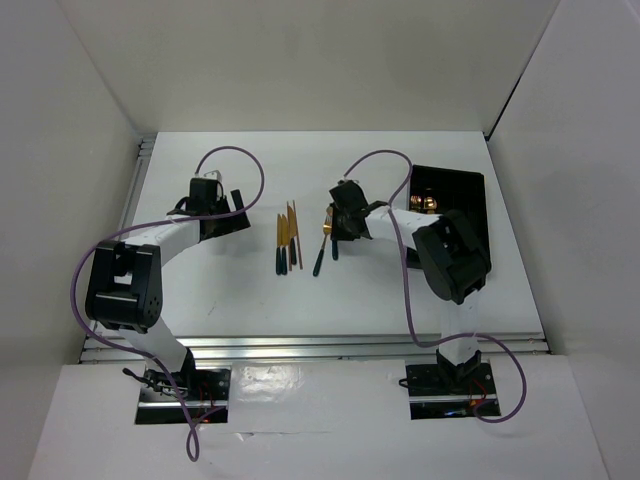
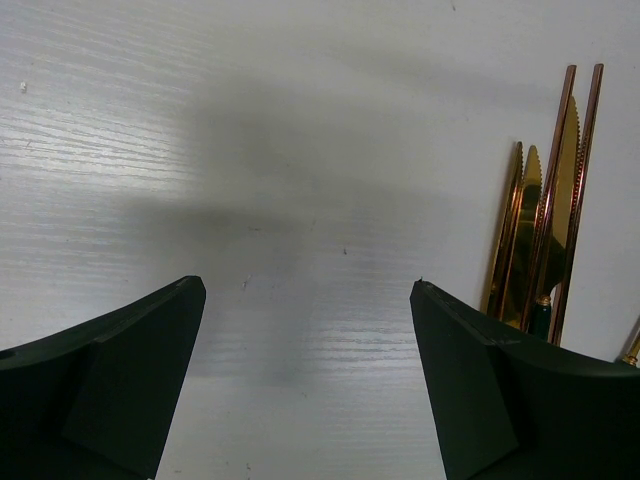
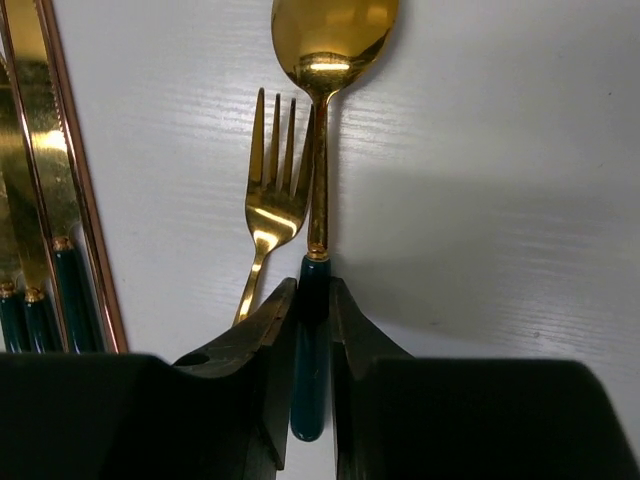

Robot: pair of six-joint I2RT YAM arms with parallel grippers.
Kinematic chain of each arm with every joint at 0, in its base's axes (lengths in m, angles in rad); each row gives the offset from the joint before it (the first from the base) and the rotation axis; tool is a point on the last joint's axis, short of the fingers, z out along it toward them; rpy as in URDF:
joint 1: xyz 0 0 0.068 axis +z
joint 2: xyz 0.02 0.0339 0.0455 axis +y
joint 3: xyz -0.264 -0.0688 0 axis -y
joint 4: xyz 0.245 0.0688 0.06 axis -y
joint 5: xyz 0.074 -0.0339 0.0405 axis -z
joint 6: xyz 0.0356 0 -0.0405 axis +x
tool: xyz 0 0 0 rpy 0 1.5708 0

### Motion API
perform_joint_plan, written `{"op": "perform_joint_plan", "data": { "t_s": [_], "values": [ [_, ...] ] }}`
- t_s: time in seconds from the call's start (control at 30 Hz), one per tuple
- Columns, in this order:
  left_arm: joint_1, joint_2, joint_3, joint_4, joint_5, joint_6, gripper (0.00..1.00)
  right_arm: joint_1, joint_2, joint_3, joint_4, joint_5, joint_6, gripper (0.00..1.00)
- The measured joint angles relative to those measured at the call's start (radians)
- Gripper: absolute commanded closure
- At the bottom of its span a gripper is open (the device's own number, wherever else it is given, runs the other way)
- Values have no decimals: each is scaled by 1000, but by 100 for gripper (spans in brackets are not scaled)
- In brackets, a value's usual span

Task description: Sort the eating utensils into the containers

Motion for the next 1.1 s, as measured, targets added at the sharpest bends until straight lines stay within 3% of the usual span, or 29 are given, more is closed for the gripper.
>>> {"op": "perform_joint_plan", "data": {
  "t_s": [0.37, 0.7, 1.1],
  "values": [
    [0, 0, 0, 0, -5, 0, 1, -23, -3, 15, -24, 86, -19, 96],
    [0, 26, 2, -1, -3, 0, 1, -147, -277, -50, -105, 139, -165, 96],
    [0, 29, 2, 0, 5, 0, 1, -443, -333, -77, -140, 171, -333, 94]
  ]
}}
